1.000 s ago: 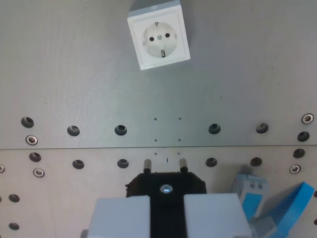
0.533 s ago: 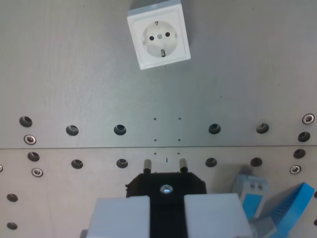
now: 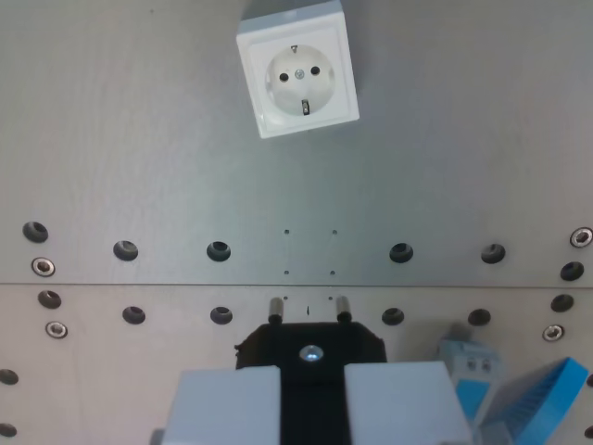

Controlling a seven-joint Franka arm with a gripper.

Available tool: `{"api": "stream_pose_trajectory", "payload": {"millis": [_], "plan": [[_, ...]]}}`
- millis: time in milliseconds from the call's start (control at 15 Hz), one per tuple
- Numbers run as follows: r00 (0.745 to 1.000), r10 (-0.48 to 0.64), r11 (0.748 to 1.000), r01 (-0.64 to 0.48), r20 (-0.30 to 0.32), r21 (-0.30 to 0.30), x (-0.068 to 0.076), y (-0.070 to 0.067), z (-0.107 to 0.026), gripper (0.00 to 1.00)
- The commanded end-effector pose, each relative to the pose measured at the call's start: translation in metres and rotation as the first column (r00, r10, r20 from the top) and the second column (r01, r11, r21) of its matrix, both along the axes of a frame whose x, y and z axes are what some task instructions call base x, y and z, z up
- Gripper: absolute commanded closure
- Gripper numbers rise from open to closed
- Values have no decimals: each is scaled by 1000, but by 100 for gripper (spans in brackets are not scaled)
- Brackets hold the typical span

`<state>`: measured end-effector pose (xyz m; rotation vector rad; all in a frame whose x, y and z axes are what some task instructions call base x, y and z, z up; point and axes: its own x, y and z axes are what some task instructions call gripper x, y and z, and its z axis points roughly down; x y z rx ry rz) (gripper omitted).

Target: Move above the white socket

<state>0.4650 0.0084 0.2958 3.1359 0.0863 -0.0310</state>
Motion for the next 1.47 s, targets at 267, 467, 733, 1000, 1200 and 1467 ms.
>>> {"api": "stream_pose_trajectory", "payload": {"millis": [267, 467, 733, 1000, 1200, 1467], "plan": [[992, 92, 996, -93, 82, 6, 0, -1, -27, 100], [990, 115, 993, -116, 88, 6, 0, -2, -40, 100], [986, 145, 989, -146, 85, 4, 2, -2, -59, 100], [982, 173, 985, -174, 81, 3, 4, -3, -77, 100], [977, 194, 981, -195, 83, 3, 5, -4, -92, 100], [972, 215, 976, -216, 91, 3, 7, -4, -112, 100]]}}
